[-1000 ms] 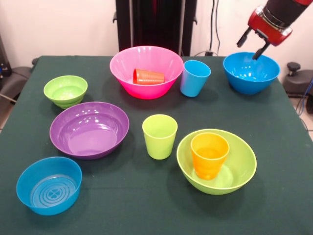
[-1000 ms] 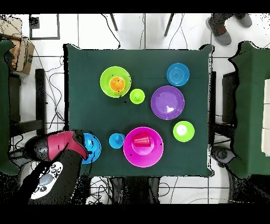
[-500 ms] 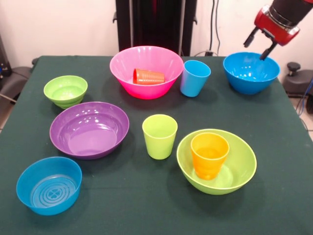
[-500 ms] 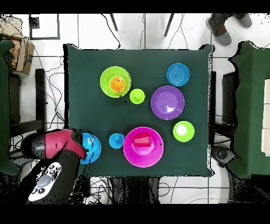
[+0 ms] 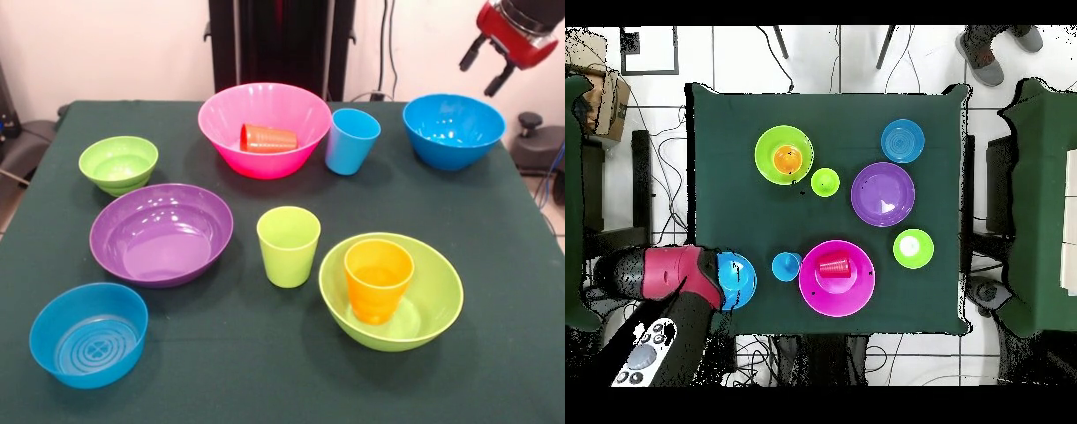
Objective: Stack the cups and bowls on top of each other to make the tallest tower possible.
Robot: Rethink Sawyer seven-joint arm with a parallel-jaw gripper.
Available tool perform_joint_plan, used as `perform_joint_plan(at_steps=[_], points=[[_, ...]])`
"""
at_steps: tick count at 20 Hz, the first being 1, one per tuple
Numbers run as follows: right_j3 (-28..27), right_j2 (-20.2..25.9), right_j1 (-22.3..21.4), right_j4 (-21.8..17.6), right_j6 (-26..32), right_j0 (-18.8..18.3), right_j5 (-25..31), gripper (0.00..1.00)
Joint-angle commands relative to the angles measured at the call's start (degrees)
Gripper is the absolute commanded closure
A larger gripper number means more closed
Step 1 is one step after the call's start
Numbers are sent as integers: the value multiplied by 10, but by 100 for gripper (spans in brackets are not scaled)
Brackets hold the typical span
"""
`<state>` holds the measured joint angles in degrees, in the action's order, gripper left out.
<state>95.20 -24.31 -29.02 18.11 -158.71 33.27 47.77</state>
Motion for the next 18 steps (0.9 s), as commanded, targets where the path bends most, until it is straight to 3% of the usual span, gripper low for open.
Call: perform_joint_plan(at_steps=[1,10,18], points=[[-27,13,14,16,-139,-4,66,0],[-83,29,58,-7,-121,-7,94,0],[-161,15,147,11,-182,16,71,0]])
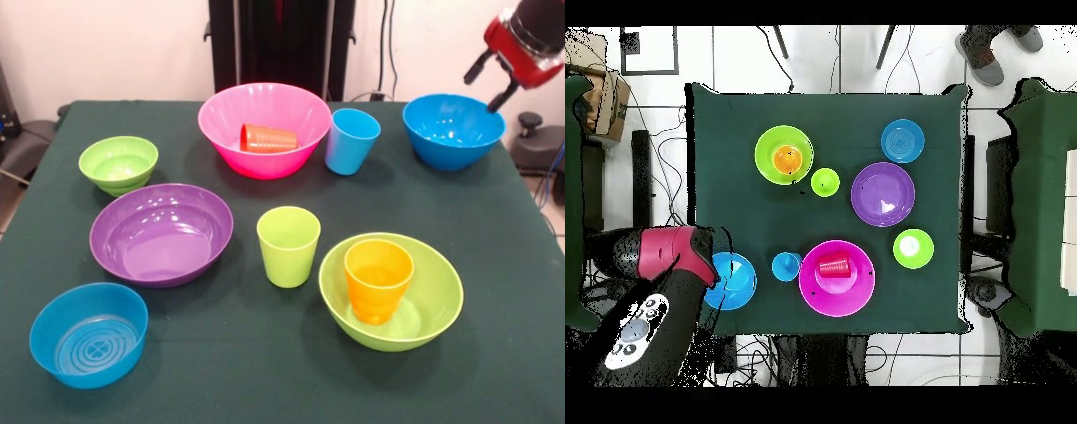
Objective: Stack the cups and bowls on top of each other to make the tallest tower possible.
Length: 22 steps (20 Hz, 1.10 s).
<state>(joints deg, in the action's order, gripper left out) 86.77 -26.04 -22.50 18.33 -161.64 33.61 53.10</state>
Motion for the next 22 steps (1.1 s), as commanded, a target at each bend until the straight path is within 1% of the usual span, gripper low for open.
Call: perform_joint_plan(at_steps=[1,5,9,16,22], points=[[-85,29,89,11,-159,15,19,0],[-104,24,109,16,-161,19,14,0],[-114,19,118,19,-162,20,14,0],[-122,16,113,24,-156,22,38,0],[-124,15,121,26,-154,22,28,0]])
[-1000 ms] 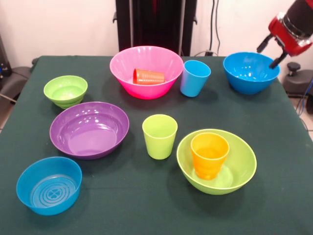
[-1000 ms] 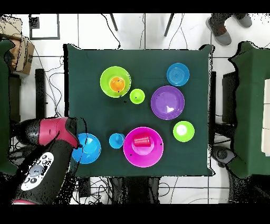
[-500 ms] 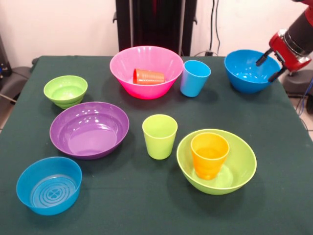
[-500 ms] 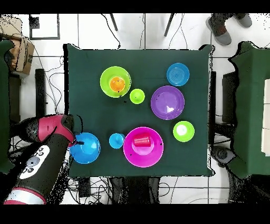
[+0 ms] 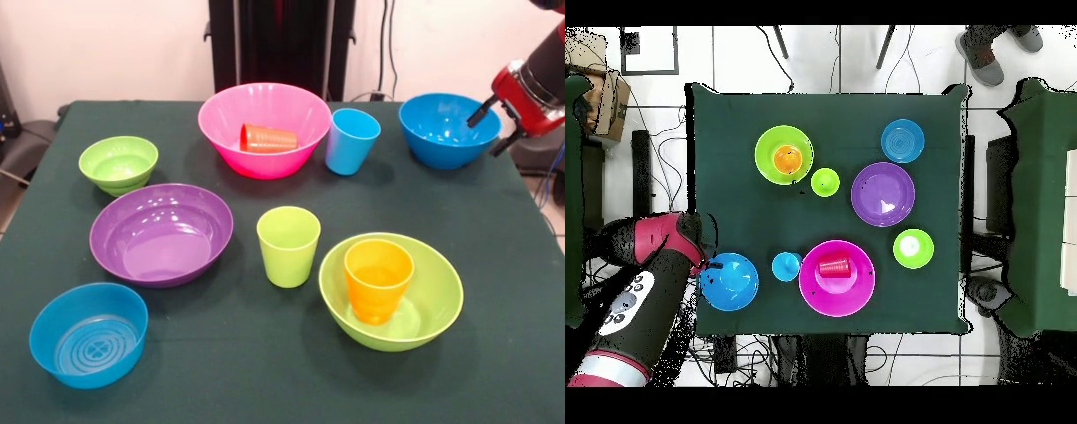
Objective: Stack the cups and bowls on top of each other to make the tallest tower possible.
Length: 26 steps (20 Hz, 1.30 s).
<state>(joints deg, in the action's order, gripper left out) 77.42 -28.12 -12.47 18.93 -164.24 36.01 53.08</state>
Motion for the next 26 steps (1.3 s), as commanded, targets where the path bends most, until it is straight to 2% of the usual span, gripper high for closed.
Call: perform_joint_plan(at_steps=[1,10,17,26], points=[[-32,35,21,20,-128,-2,29,0],[-24,41,22,24,-121,-2,15,0],[64,67,5,39,-99,10,-72,0],[130,79,-20,54,-78,17,-123,0]])
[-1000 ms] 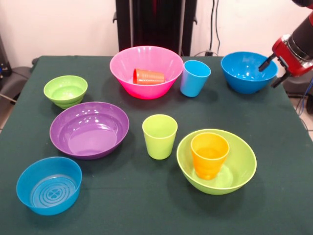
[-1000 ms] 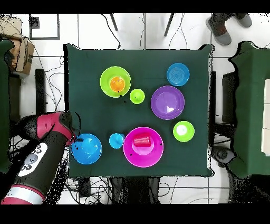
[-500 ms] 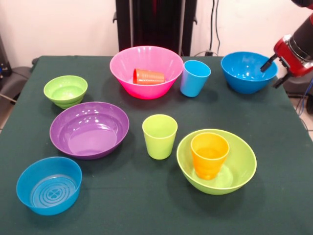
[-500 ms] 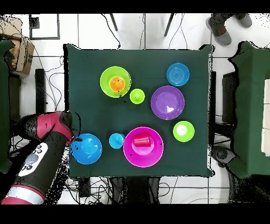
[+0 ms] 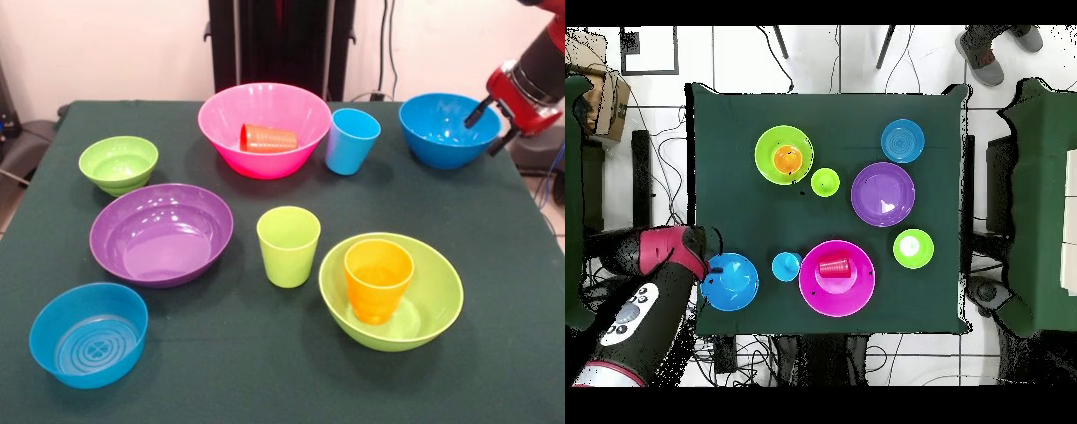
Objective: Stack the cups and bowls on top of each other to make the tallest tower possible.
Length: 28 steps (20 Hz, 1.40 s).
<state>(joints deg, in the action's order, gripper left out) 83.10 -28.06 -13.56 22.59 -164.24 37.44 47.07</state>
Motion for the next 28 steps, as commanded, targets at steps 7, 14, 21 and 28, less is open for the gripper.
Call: perform_joint_plan(at_steps=[7,14,21,28], points=[[123,94,-33,7,-35,-14,-103,0],[119,96,-29,0,-38,-12,-116,0],[118,90,-25,-4,-39,-12,-130,100],[118,90,-28,-8,-32,-15,-137,100]])
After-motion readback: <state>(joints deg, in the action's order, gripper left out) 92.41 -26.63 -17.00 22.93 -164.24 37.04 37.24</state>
